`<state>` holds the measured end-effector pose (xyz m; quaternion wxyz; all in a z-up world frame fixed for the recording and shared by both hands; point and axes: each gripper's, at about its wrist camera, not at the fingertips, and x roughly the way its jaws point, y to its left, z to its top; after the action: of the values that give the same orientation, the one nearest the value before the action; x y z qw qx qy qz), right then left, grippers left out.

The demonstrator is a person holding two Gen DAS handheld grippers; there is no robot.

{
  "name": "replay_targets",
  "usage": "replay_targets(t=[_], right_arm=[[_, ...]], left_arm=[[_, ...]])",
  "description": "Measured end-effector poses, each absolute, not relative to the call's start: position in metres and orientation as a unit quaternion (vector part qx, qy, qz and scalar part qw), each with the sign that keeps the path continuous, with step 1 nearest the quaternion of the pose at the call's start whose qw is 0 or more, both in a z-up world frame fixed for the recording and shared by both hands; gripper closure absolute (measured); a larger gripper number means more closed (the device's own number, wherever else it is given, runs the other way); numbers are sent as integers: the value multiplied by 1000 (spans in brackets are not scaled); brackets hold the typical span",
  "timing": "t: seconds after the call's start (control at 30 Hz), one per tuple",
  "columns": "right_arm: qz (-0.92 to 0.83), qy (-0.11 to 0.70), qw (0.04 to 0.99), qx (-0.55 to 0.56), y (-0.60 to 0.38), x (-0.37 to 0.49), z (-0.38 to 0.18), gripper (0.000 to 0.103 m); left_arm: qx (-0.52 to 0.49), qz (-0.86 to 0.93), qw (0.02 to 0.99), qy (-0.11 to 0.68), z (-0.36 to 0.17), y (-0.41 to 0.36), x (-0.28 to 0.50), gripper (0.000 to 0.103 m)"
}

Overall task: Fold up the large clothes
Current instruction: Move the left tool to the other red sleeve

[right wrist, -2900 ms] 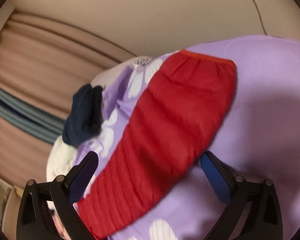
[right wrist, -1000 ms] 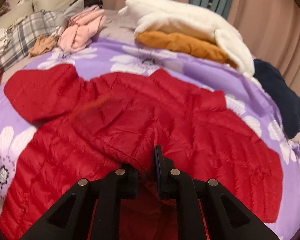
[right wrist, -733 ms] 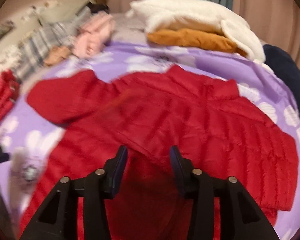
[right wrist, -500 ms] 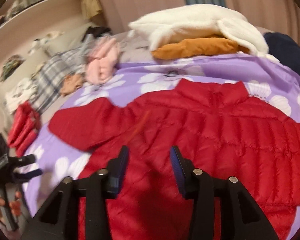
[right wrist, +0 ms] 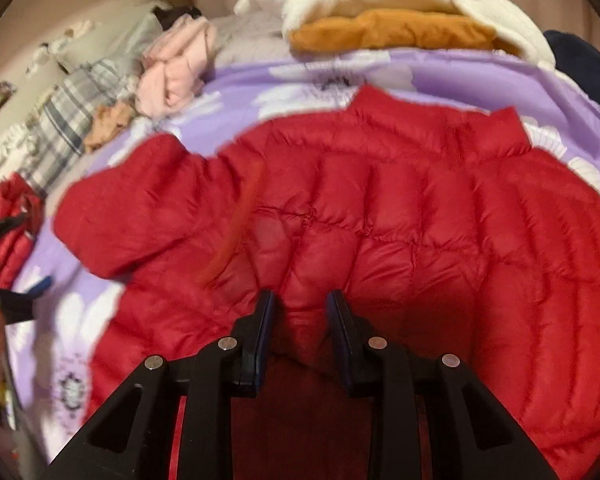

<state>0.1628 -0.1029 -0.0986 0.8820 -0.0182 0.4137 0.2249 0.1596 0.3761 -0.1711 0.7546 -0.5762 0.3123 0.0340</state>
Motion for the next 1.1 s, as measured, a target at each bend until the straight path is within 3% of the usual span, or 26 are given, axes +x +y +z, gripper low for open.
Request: replay_targets(t=[0.17,0.4,0.57,0.73,0.87,1.1], right_arm=[[271,347,898,-14,-117,128,-56,72],[289,319,902,6,-132,104,-41,72],[284,316,905,15,-146,87,-45,72],[264,329,907,24,-162,86,-54,72],[242,337,908,50,-177,86,-59,72],[226,339,910,74,-192,76,-62,72]], left_arm=[[-625,30,732,271,-187,406,168,3],[-642,43,728,236,-192,430,189,4],[-637,75,729,238,-199,445,207,12],[-583,140,741,302,-201,446,219,78],[-515,171,772,330,-185,437,220,91],[-360,158,863,317,-112,382,230,94]])
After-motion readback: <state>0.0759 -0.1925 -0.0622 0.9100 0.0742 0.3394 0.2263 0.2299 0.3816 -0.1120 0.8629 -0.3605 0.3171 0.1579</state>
